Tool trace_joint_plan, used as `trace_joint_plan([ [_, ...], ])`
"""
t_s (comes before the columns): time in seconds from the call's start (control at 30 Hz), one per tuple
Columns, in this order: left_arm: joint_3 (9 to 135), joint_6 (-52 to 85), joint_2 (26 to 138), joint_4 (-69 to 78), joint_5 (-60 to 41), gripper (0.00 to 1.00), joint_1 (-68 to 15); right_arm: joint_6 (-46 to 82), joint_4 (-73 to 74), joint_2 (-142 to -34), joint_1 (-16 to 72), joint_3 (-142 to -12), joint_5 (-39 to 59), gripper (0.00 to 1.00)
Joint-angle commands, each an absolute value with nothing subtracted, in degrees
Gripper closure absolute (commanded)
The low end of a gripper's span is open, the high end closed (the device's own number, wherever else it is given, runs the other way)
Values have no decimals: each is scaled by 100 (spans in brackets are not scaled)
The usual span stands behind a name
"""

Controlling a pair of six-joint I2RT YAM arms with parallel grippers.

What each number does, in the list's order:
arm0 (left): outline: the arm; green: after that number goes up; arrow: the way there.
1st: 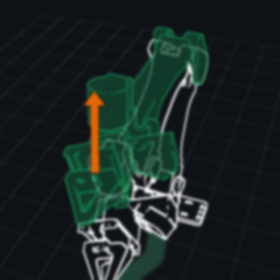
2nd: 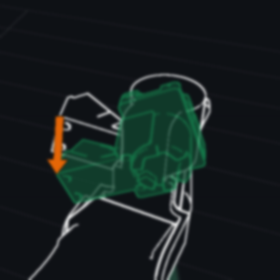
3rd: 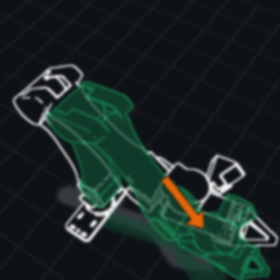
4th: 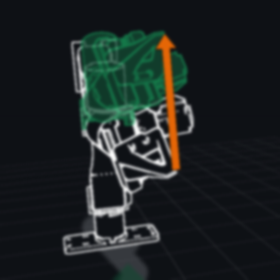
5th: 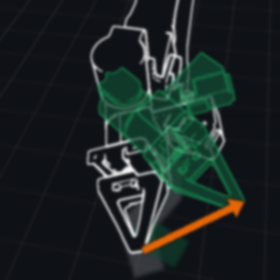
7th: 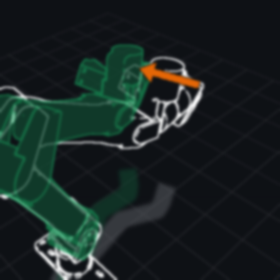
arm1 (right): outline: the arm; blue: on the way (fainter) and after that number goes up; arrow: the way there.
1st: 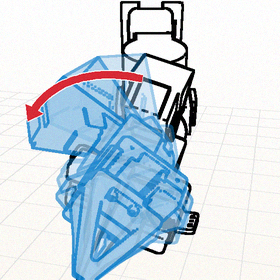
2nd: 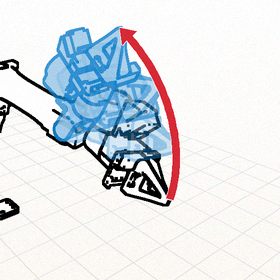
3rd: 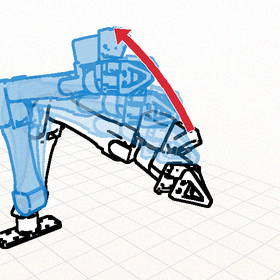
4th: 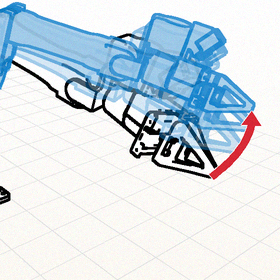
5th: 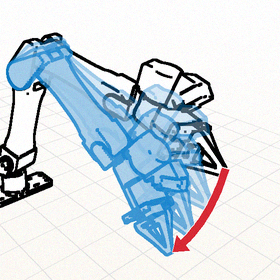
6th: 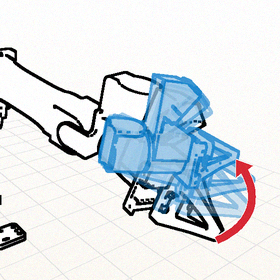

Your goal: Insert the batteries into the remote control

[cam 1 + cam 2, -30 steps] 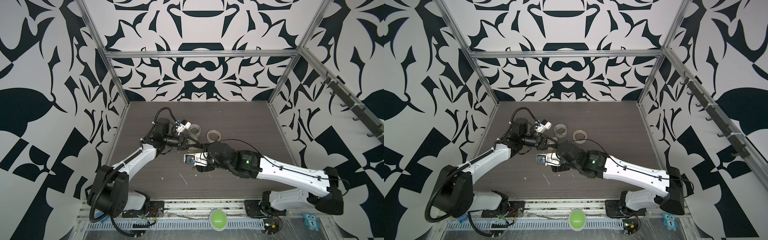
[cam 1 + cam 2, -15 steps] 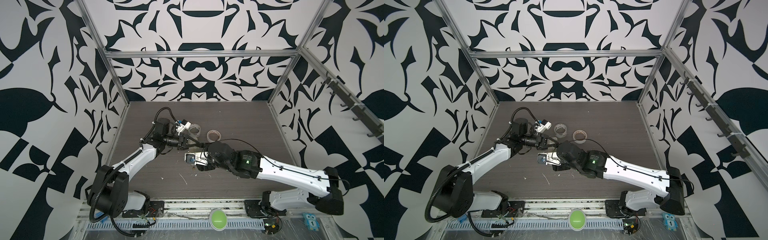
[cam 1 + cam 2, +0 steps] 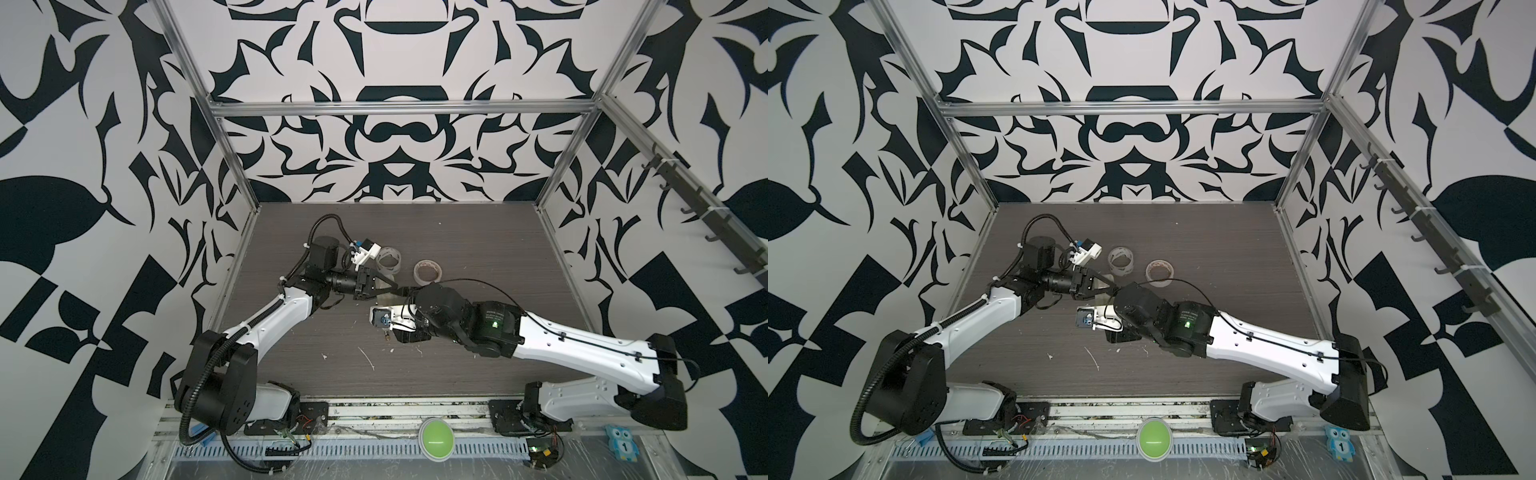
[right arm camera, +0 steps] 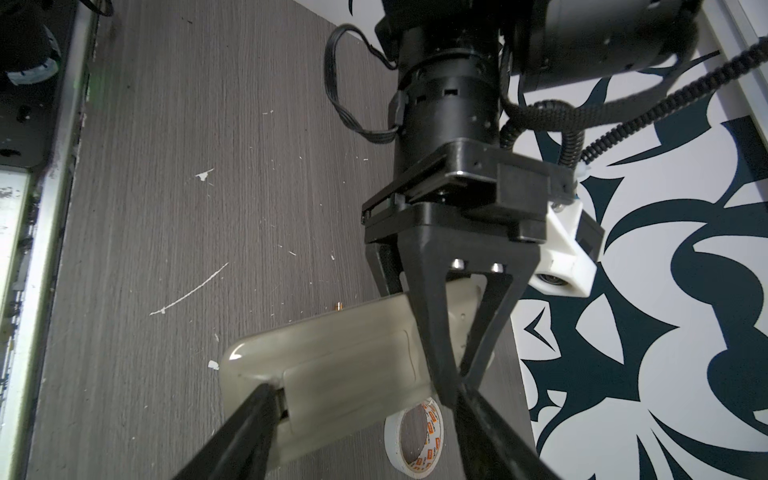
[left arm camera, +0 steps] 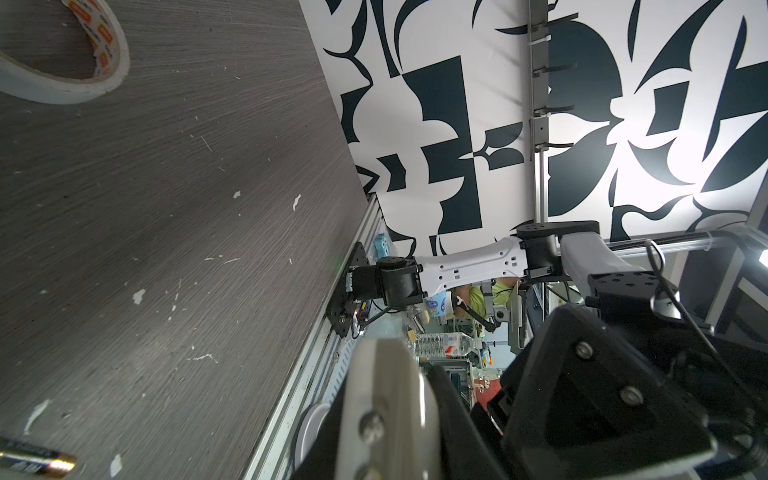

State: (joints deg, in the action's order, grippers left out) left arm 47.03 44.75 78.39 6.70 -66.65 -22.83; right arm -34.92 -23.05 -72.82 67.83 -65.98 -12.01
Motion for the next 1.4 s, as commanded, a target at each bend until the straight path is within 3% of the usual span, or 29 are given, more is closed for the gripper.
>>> trace_joint_plan([
  [0.0,4738,4467,7761,717,-6680,100,-2257,-3373,-2263,-7276,6753,-6609,-1178,28],
  [0.7,4492,5310,7671,1781,-6838,100,-2262,-3286,-2088,-7396,6604,-6563,-1340,29],
  [1.37,4456,5437,7743,1917,-6864,100,-2267,-3304,-1688,-7233,6600,-6381,-1747,30],
])
